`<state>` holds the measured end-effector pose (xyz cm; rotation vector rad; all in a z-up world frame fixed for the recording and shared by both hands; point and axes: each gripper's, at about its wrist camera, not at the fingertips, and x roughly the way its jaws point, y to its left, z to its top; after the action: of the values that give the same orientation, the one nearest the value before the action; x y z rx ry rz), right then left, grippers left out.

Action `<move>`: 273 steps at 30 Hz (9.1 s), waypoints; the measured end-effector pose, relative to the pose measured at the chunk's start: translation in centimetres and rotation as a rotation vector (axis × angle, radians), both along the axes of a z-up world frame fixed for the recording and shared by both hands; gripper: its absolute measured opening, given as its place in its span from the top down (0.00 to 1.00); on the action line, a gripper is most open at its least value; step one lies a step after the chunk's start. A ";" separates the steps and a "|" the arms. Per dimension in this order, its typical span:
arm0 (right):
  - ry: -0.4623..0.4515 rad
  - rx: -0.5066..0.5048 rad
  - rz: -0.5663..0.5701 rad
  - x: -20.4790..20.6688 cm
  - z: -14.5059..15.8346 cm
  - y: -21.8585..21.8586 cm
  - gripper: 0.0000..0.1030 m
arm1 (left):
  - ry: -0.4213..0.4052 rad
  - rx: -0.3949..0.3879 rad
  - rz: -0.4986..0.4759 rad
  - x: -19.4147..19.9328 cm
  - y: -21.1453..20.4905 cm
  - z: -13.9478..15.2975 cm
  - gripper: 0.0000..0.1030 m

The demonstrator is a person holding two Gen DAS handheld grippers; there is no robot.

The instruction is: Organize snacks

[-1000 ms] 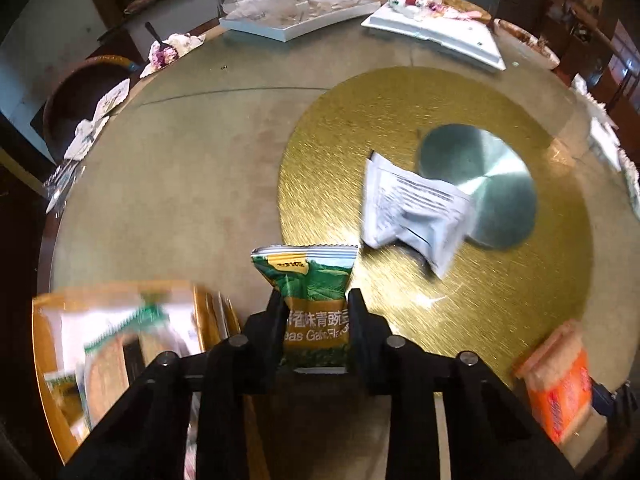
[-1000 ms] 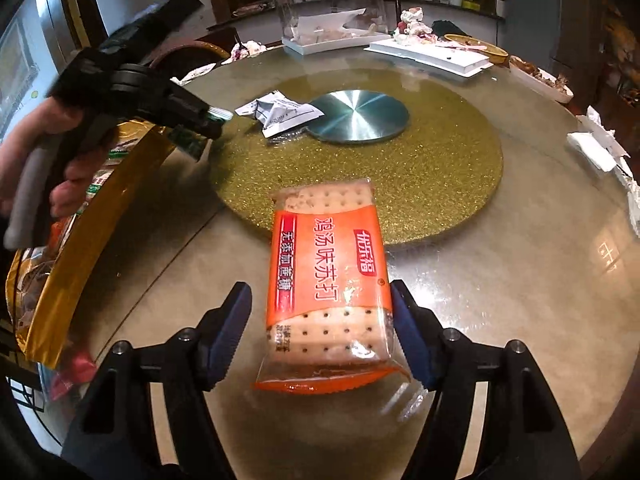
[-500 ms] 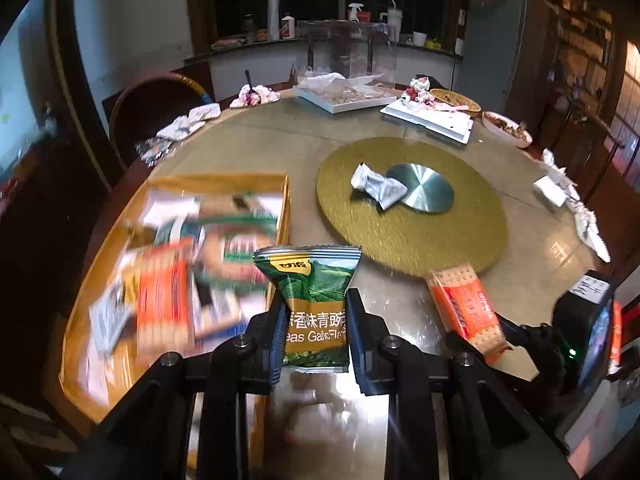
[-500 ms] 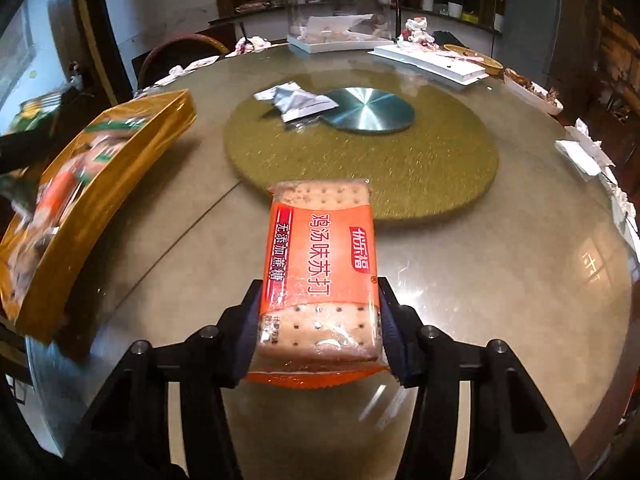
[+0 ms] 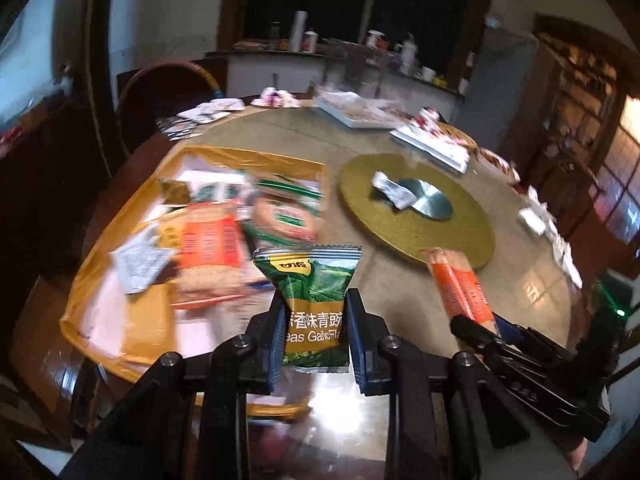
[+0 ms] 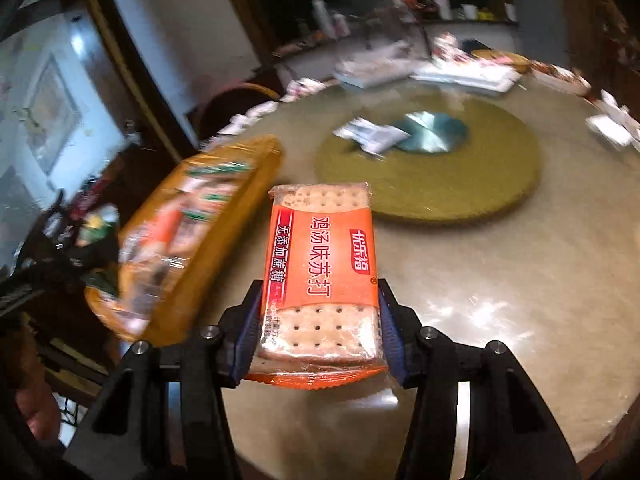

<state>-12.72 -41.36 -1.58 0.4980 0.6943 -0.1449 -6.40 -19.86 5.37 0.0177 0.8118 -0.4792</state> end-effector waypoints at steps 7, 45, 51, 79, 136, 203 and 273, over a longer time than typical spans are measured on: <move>-0.098 -0.018 0.156 4.5 4.2 5.5 0.47 | -0.013 -0.050 0.191 3.3 7.0 0.9 0.74; -0.011 -0.041 0.212 12.8 3.2 9.8 0.31 | 0.021 -0.021 0.204 6.8 8.2 -2.9 0.34; -0.100 0.020 0.164 7.8 5.1 7.2 0.22 | -0.056 -0.038 0.164 4.0 6.7 -0.6 0.29; 0.185 -0.089 0.105 19.0 -2.6 -13.0 0.31 | -0.054 -0.057 0.026 3.0 0.2 -0.9 0.24; 0.179 0.174 0.043 6.5 -3.4 1.1 0.68 | 0.048 -0.141 -0.060 -0.5 -0.4 -1.8 0.28; 0.049 -0.082 0.493 12.2 2.0 18.4 0.37 | 0.004 -0.201 0.133 4.9 9.8 -2.6 0.20; 0.068 -0.102 0.110 6.2 3.8 15.7 0.23 | -0.085 0.215 0.381 0.1 12.4 -1.7 0.19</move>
<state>-6.52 -25.69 2.26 0.3577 0.7746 -0.0938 -6.28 -7.48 3.72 0.0803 0.7581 -0.0304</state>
